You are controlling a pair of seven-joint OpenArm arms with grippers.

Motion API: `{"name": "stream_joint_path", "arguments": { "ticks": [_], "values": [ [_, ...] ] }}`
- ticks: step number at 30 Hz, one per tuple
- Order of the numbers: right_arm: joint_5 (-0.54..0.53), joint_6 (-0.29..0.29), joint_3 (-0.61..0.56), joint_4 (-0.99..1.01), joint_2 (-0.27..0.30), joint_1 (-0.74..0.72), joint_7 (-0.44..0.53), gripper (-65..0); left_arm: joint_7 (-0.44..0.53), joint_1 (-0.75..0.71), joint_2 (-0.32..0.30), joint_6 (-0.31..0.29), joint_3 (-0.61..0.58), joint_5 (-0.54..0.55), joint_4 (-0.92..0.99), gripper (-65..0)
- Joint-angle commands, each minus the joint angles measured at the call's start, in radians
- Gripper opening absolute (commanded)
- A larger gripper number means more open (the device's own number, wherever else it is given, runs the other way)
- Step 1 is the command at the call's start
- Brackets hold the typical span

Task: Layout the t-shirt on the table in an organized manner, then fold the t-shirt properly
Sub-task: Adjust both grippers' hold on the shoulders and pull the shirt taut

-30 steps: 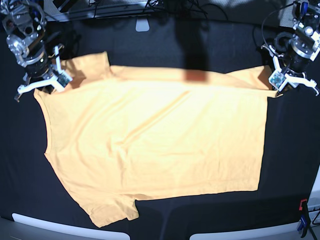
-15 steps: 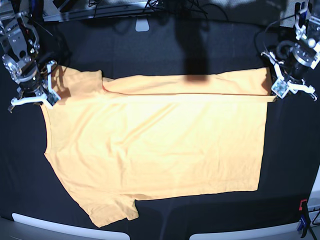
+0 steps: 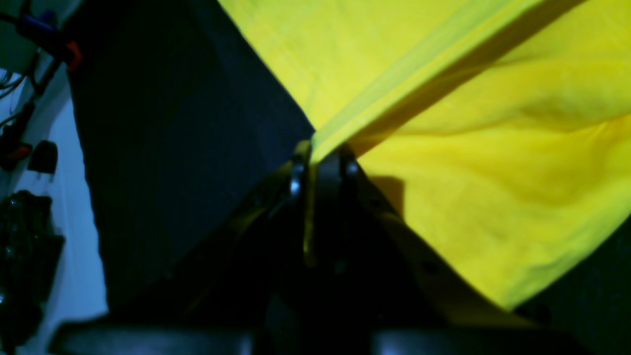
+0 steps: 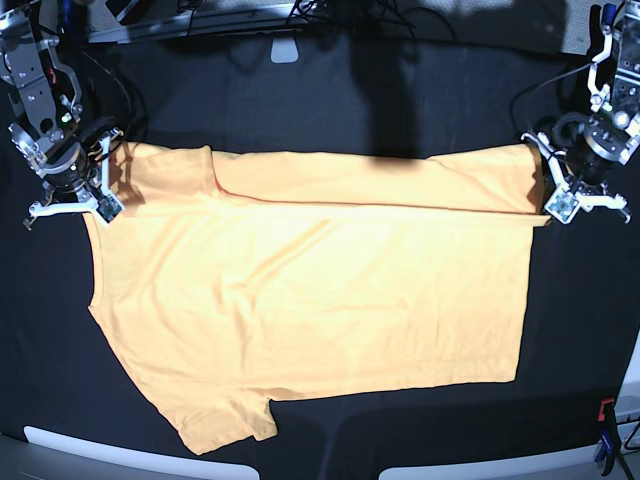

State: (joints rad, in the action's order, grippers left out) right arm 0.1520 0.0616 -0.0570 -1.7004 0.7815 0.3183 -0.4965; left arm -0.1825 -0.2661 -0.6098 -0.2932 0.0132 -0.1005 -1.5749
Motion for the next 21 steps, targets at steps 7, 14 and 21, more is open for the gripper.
{"name": "stream_joint_path", "arguments": {
  "ticks": [7, 14, 21],
  "values": [
    [0.011, -0.010, 0.010, -0.010, 0.027, -0.051, -0.001, -41.0, 0.011, 0.008, -0.043, 0.019, 0.011, -0.014, -0.015, -39.2],
    [-0.007, -0.009, 0.010, -0.030, 0.068, -0.047, -0.032, -41.1, -0.092, -0.035, -0.118, 0.018, 0.011, -0.084, -0.118, -39.6],
    [-0.007, -0.010, 0.011, -0.111, 0.116, 0.025, -0.072, -41.1, -0.116, -0.181, -0.144, -0.110, 0.010, -0.110, -0.273, -39.7]
  ]
}}
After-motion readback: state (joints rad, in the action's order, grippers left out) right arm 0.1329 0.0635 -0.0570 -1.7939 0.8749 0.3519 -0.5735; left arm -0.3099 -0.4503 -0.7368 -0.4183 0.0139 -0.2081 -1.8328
